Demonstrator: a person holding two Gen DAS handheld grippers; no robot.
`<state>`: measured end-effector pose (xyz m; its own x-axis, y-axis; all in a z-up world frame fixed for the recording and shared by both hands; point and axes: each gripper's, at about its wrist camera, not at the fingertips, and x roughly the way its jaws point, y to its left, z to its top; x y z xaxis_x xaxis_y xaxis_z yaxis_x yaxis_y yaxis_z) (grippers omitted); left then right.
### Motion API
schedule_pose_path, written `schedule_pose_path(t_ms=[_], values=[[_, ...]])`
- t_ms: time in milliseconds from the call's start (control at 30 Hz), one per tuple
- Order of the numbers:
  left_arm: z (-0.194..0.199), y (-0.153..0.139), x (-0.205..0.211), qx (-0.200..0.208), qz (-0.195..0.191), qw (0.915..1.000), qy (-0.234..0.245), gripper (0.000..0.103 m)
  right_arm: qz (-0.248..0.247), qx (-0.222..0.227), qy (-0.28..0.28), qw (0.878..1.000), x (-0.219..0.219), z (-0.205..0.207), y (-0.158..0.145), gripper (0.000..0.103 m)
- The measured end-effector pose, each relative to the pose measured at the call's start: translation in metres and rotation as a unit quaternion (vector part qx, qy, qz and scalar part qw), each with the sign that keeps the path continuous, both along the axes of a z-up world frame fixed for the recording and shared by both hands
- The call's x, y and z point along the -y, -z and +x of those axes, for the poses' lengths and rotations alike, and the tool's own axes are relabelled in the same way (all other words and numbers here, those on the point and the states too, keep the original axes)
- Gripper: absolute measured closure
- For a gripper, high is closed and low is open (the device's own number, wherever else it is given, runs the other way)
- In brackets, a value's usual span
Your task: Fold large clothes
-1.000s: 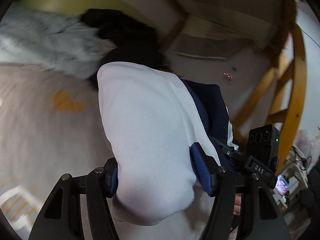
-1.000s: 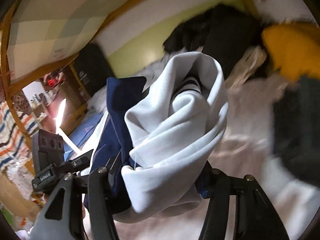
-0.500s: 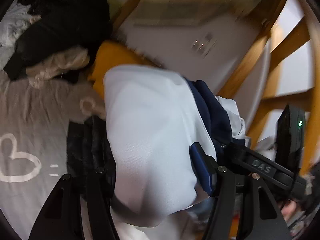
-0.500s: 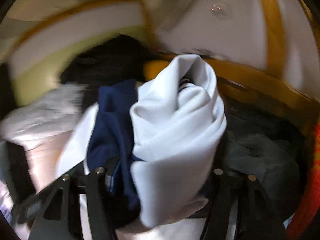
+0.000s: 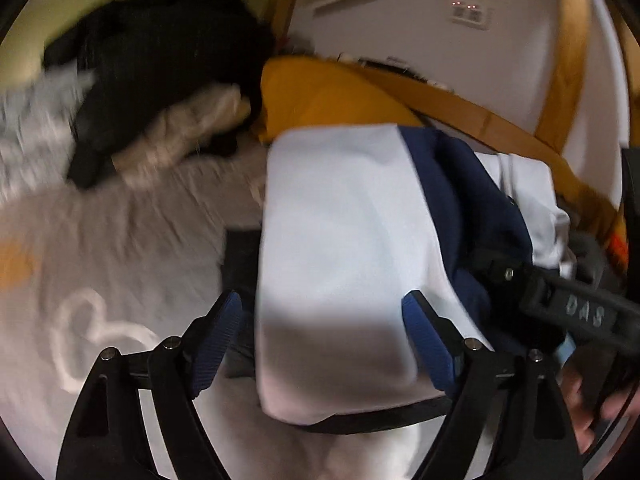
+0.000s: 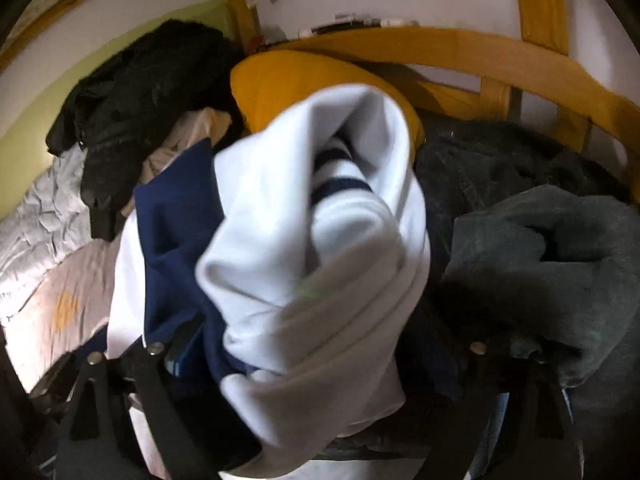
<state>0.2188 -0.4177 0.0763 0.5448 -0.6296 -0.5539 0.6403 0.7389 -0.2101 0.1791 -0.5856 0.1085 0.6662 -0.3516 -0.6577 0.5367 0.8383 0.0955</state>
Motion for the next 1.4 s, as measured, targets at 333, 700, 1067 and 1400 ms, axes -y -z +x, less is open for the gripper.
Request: schedule_pose_path(t_ms=[333,700,1067,1400], values=[[-0.017,-0.035,-0.112,0.067,-0.047,0.9928,-0.088,0.007,-0.107,0.086,-0.030,0.990,-0.047,-0.035,-0.023,0.000],[-0.068,-0.027,-0.248,0.155,-0.021,0.9664,-0.204,0.000,-0.085,0.201,-0.108,0.970,-0.125,-0.073,-0.017,0.000],[-0.087,0.046,-0.300,0.190,0.071,0.9454,-0.255,0.000,-0.087,0.197,-0.156,0.964,-0.224,-0.076,0.059,0.000],[-0.086,0.071,-0.309,0.206,0.065,0.9376,-0.272,0.000,-0.183,0.194,-0.131,0.955,-0.267,-0.078,0.107,0.000]])
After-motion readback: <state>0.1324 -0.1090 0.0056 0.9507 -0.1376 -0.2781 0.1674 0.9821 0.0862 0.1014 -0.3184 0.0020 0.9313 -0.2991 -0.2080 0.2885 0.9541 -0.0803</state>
